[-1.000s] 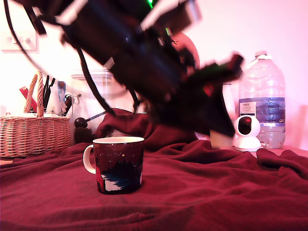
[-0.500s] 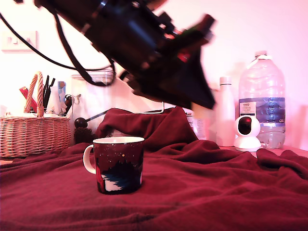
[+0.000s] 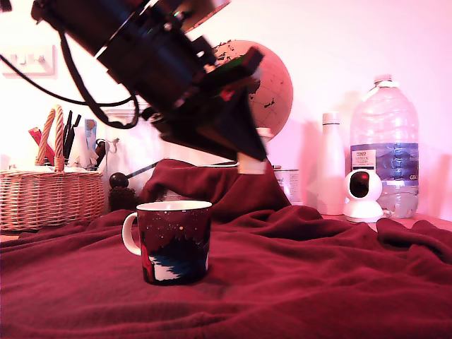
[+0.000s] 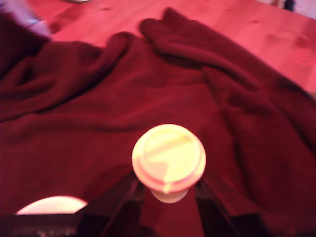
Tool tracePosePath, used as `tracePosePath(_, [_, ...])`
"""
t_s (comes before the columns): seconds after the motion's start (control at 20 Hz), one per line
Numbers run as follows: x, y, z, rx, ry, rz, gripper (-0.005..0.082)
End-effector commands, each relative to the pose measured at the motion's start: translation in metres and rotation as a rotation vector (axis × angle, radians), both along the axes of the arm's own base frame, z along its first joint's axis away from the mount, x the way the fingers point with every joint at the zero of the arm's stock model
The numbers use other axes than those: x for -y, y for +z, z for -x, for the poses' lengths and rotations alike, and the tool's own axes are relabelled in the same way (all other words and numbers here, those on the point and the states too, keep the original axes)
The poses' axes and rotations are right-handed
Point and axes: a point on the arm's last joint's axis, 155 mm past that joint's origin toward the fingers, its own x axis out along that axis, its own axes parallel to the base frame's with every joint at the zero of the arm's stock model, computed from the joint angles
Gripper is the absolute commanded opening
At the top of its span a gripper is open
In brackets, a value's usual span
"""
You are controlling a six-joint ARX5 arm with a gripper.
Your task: Pick up the coffee capsules on the table and drop them inside the coffee cup
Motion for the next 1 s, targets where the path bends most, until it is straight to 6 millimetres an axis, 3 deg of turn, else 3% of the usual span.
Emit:
tracePosePath(0.0, [-0.008, -0.002, -0.004, -0.001, 0.022, 0.003, 0.0246])
tracePosePath(0.55, [-0.071, -0.015, -0.029, -0.021, 0.176, -0.006, 0.0246])
tracePosePath(0.95, [-0.093, -0.022, -0.042, -0.039, 0.238, -0.016, 0.0246])
